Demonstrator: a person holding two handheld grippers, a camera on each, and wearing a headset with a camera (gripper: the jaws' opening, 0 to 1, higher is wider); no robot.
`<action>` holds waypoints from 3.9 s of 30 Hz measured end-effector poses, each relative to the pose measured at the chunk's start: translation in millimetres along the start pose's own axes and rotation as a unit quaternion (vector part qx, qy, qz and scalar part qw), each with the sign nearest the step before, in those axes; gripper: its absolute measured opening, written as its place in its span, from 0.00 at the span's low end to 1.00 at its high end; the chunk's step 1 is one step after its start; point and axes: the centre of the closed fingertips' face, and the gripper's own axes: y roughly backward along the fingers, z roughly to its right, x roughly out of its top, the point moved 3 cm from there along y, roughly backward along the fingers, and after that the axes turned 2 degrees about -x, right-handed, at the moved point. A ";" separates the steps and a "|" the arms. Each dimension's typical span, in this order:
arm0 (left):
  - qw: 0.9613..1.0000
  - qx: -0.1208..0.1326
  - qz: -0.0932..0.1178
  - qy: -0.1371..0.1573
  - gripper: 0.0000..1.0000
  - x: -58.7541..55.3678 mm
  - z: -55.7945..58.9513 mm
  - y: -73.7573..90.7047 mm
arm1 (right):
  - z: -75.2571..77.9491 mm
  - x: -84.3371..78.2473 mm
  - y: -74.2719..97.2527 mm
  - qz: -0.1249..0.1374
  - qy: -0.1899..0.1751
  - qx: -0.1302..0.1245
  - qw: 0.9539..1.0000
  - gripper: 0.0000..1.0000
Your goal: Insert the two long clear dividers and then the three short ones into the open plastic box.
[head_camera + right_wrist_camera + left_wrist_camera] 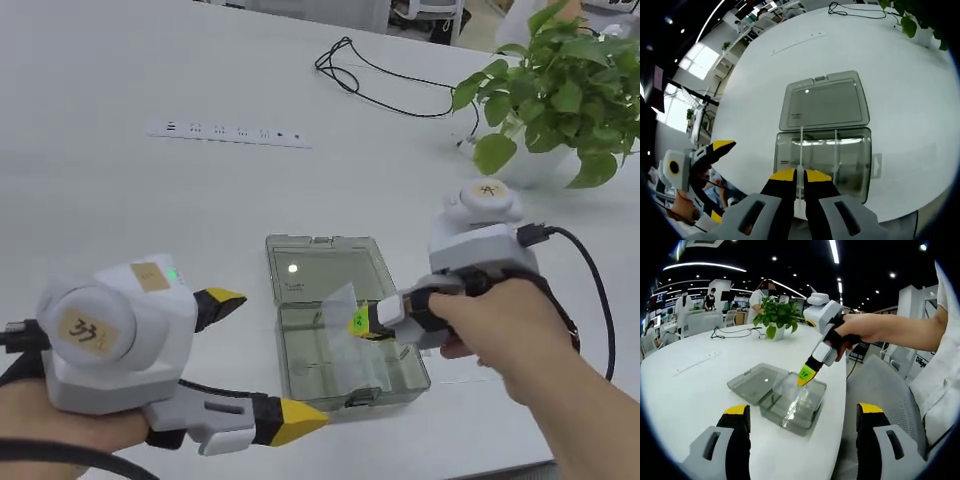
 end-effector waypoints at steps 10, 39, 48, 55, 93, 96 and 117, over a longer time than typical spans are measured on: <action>1.000 0.000 0.001 0.010 0.88 -0.3 -0.4 -1.9 | 2.2 1.2 -6.0 -0.009 0.010 -0.008 1.000 0.06; 1.000 0.002 -0.001 0.021 0.87 -1.6 -2.6 -4.6 | -0.3 3.0 -11.5 -0.020 0.069 -0.039 0.997 0.07; 1.000 0.002 -0.002 0.024 0.87 -3.4 -2.7 -4.3 | -6.0 1.6 -14.4 -0.023 0.124 -0.073 0.989 0.07; 1.000 0.003 -0.003 0.026 0.87 -4.5 -2.8 -4.6 | -9.0 1.3 -16.9 -0.023 0.151 -0.081 0.985 0.07; 1.000 0.010 -0.004 0.025 0.87 1.6 -4.4 -4.1 | -1.5 -6.5 -39.8 -0.004 0.106 0.009 0.994 0.09; 1.000 0.012 -0.006 0.024 0.87 1.6 -4.7 -3.6 | -0.8 -6.5 -40.0 -0.003 0.104 0.013 0.994 0.10; 0.999 0.026 -0.007 0.021 0.87 8.7 0.0 1.0 | -10.5 7.2 -17.2 0.053 0.076 0.086 0.992 0.15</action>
